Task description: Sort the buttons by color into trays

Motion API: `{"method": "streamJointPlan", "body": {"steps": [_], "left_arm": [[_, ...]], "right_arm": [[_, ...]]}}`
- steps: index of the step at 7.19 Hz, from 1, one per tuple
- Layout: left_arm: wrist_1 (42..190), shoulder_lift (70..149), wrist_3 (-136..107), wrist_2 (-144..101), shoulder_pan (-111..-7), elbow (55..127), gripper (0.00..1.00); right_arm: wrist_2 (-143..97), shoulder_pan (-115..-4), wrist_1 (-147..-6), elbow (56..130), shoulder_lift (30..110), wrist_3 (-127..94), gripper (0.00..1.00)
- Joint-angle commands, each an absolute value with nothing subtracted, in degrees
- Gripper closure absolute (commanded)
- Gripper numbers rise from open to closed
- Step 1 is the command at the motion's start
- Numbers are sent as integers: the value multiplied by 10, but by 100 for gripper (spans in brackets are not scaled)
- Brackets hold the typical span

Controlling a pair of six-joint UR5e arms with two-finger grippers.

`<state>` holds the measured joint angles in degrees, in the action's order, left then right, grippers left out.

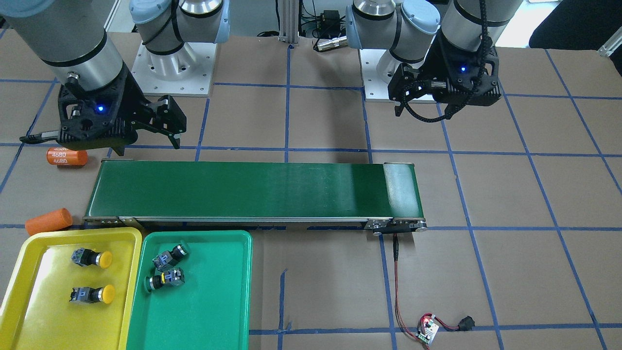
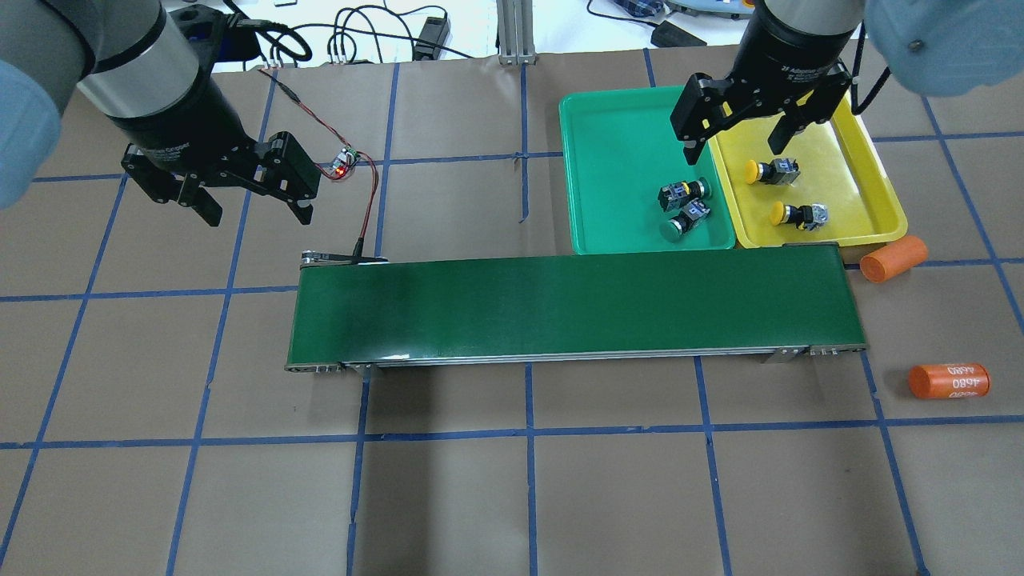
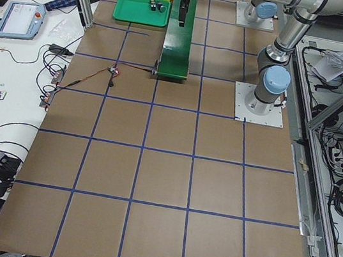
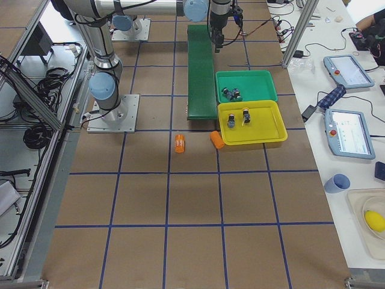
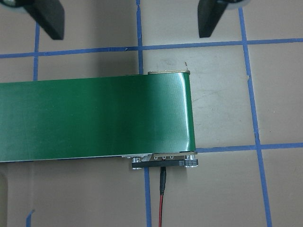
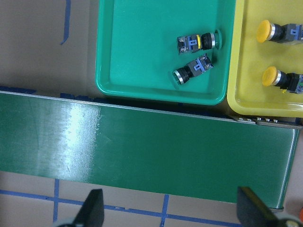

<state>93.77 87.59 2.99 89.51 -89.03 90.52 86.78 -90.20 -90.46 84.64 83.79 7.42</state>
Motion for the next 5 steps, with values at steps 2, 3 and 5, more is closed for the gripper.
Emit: {"method": "streamJointPlan", "body": {"steps": [2, 3, 5], "left_arm": [[935, 878, 30, 907, -890, 905, 0], [935, 877, 30, 907, -890, 906, 0], [936, 878, 25, 903, -889, 900, 0]], "right_arm": [[850, -907, -908, 848, 830, 76, 0], [845, -907, -910, 848, 830, 76, 0], [845, -907, -903, 848, 831, 76, 0]]}}
